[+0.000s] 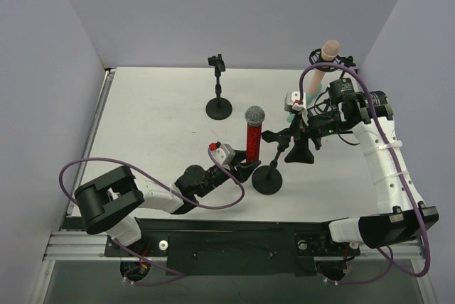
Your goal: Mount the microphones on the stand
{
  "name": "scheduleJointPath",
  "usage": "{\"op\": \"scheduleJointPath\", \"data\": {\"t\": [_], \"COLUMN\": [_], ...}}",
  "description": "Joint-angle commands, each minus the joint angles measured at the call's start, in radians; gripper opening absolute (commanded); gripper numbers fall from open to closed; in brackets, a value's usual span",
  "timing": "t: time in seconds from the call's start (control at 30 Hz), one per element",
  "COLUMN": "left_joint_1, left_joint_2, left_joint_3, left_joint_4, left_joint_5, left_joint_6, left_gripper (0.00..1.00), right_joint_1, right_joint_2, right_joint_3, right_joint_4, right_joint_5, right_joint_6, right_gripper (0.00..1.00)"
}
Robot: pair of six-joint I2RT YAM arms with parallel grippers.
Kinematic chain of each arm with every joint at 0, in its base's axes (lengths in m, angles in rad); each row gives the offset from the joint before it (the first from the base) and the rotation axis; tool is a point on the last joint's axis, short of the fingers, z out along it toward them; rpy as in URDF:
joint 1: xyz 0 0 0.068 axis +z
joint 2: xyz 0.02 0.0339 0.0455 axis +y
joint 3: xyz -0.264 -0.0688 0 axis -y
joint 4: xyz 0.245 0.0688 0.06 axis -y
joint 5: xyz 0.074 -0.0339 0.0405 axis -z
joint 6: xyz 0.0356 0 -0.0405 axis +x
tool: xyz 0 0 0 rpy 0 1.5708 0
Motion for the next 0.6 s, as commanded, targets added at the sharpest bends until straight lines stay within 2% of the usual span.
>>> {"op": "scheduleJointPath", "data": {"t": [0.0, 0.27, 0.53, 0.57], "left_joint_1": [-0.007, -0.005, -0.005, -0.005], "left_joint_2": [-0.027, -0.03, -0.03, -0.03], "left_joint_3": [0.008, 0.005, 0.002, 0.002], "left_joint_4": [0.289, 0.289, 0.292, 0.294], "left_joint_5": [0.004, 0.002, 0.002, 0.001], "left_joint_6": [0.011, 0.011, 0.012, 0.011], "left_gripper": [0.0, 0.0, 0.0, 0.0], "right_joint_1": [0.007, 0.038, 0.049, 0.049], "right_joint_2": [0.026, 0.059, 0.063, 0.064], "right_joint_3": [0.044, 0.073, 0.093, 0.095], "right_joint_4": [-0.002, -0.002, -0.026, -0.026], "right_joint_5": [-0.006, -0.022, -0.029, -0.029], "right_joint_6": [-0.027, -0.033, -0.046, -0.044], "right_gripper": [0.88, 0.87, 0.8, 0.75]}}
